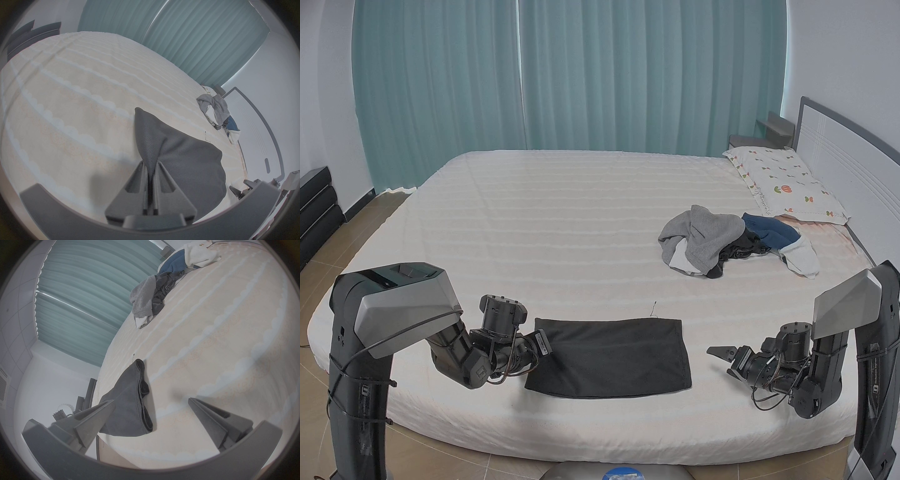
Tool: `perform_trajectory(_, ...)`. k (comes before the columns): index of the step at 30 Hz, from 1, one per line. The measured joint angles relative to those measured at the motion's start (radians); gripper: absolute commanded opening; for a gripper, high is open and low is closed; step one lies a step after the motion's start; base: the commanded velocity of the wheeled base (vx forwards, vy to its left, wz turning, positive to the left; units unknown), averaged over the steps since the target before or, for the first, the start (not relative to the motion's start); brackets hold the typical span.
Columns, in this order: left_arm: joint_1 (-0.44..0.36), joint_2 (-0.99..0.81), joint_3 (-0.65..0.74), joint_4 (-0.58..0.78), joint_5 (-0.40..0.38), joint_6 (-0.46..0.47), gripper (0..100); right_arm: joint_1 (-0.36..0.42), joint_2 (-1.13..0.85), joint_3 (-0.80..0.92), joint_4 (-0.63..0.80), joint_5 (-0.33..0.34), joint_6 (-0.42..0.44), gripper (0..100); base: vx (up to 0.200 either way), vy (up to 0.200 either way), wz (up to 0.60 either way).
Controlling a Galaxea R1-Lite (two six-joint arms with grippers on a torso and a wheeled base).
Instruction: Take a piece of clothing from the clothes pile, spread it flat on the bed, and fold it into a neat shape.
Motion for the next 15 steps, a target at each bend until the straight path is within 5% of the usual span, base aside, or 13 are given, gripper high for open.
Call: perform_trajectory(15,0.009,-0.026,0.028,0.001,0.003,0.000,0,-0.001,0.000,0.000,0.000,0.000,0.000,100,0.000,0.200,0.00)
